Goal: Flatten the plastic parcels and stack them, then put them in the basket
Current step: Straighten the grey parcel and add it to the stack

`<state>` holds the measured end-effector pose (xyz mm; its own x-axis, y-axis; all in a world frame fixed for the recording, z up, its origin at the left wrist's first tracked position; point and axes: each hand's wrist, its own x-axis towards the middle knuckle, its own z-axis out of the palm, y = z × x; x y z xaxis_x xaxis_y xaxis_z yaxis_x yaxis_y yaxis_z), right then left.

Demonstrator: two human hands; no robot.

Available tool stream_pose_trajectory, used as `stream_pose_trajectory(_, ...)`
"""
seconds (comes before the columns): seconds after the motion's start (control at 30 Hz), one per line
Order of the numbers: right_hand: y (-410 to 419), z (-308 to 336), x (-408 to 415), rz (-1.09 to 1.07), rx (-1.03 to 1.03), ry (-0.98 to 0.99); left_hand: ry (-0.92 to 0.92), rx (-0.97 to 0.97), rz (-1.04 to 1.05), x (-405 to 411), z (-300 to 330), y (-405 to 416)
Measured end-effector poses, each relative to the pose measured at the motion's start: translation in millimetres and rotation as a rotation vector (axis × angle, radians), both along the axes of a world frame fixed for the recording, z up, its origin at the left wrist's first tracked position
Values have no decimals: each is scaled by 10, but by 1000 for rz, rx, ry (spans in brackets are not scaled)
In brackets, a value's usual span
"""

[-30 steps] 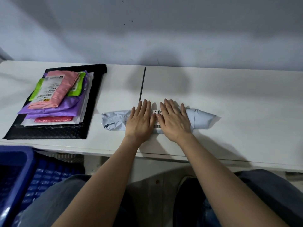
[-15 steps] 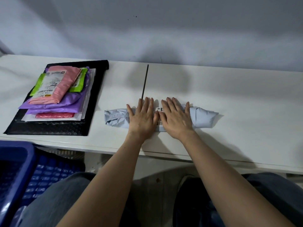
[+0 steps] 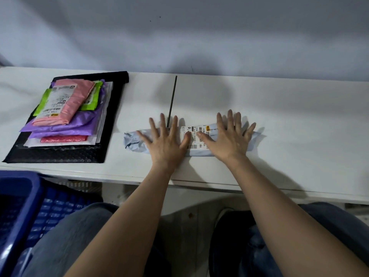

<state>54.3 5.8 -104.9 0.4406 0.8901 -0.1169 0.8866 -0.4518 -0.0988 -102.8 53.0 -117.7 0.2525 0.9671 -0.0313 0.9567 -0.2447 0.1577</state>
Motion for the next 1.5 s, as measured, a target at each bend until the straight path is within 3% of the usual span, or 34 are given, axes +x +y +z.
stream_pose_trajectory(0.13, -31, -28, 9, 6, 1, 34, -28, -67, 109, -12, 18, -4)
stream_pose_trajectory(0.63, 55, 17, 44, 15, -60, 136, -59, -171, 75, -36, 50, 106)
stream_pose_trajectory(0.8, 200, 250, -2, 220, 1, -11, -94, -46, -36, -145, 126, 58)
stream_pose_trajectory(0.9, 269, 347, -68, 311, 15, 89, -174, 62, -73, -117, 220, 26)
stream_pose_trajectory(1.07, 257, 458, -145, 255, -47, 203, -275, 178, -95, -123, 420, 15)
stream_pose_trajectory(1.23, 256, 627, -239, 164, 29, 317, -397, 240, 121, -314, 596, 75)
stream_pose_trajectory(1.3, 291, 733, -308, 94, 126, 406, -483, 171, 237, -416, 643, 109)
stream_pose_trajectory(1.37, 351, 845, -406, 25, 241, 516, -569, -59, 318, -498, 705, 145)
stream_pose_trajectory(1.43, 429, 925, -540, -35, 330, 643, -784, -386, 331, -562, 813, 161)
stream_pose_trajectory(1.5, 498, 990, -715, -92, 416, 780, -1033, -570, 310, -613, 956, 152)
